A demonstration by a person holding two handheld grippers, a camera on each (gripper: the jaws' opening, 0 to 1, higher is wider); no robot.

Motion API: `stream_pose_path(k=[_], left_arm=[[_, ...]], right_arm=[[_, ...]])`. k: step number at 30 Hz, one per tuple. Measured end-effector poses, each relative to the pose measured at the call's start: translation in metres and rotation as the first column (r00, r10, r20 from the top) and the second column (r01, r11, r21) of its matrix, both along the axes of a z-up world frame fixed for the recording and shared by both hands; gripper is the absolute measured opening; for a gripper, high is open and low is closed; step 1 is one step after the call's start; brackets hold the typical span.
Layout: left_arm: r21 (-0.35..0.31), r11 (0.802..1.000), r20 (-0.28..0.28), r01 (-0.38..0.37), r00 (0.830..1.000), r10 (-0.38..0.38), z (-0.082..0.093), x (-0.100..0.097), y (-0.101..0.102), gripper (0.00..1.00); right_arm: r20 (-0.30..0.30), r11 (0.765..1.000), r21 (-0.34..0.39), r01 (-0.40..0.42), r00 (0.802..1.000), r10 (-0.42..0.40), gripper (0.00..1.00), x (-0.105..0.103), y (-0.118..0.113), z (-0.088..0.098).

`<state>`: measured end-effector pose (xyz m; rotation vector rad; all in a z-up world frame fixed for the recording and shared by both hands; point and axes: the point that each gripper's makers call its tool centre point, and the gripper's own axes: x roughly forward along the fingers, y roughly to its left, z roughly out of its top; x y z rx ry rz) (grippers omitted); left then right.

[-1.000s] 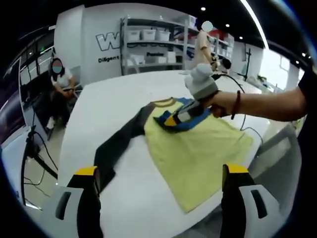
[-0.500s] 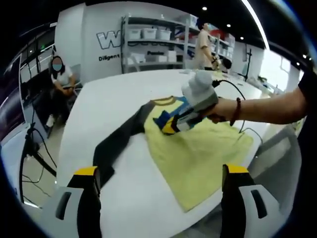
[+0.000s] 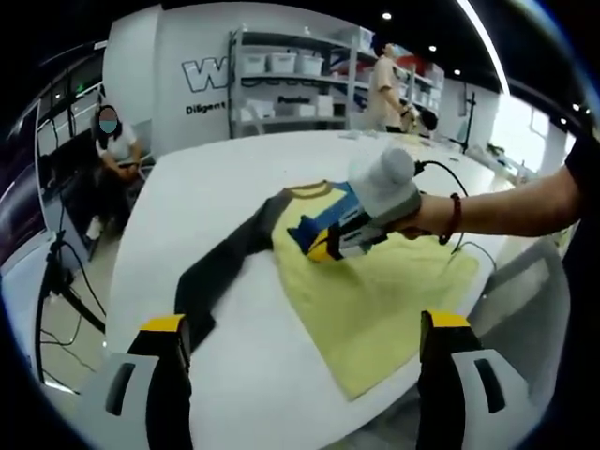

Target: Fold the garment on the visible template until the final outline fits inside the template.

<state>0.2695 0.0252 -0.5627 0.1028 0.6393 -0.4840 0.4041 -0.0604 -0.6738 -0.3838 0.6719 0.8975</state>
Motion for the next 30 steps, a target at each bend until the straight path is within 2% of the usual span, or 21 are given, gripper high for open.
stream_pose_path(k=[3, 7, 10, 12, 21, 26, 30], left_arm=[[0.005, 1.0, -0.001, -0.001, 1.0, 0.001, 0.0, -0.001, 0.001, 0.97], [0.01, 1.0, 0.002, -0.001, 1.0, 0.001, 0.001, -0.001, 0.001, 0.98], [0.017, 1.0, 0.001, 0.003, 1.0, -0.003, 0.001, -0.001, 0.001, 0.98], [0.016, 1.0, 0.001, 0.005, 1.0, -0.005, 0.001, -0.001, 0.001, 0.98], [0.021, 1.0, -0.008, 0.005, 1.0, -0.004, -0.001, -0.002, 0.002, 0.98], [0.017, 1.0, -0.008, 0.002, 1.0, -0.002, -0.002, -0.001, 0.003, 0.98], [0.019, 1.0, -0.015, 0.001, 1.0, -0.001, -0.004, -0.001, 0.003, 0.97]], right_arm=[[-0.059, 0.998, 0.046, 0.04, 0.998, -0.037, 0.0, 0.0, 0.0, 0.002], [-0.046, 0.997, 0.053, 0.063, 0.997, -0.061, 0.08, 0.007, -0.005, 0.01], [-0.085, 0.993, 0.074, 0.089, 0.993, -0.083, 0.13, 0.011, -0.004, 0.013], [-0.09, 0.991, 0.085, 0.099, 0.992, -0.092, 0.14, 0.015, -0.003, 0.016], [-0.116, 0.985, 0.067, 0.158, 0.982, -0.15, 0.15, 0.042, -0.002, 0.016], [-0.149, 0.98, 0.064, 0.189, 0.973, -0.178, 0.15, 0.052, -0.001, 0.011], [-0.153, 0.98, 0.022, 0.196, 0.97, -0.191, 0.13, 0.057, -0.002, 0.0]])
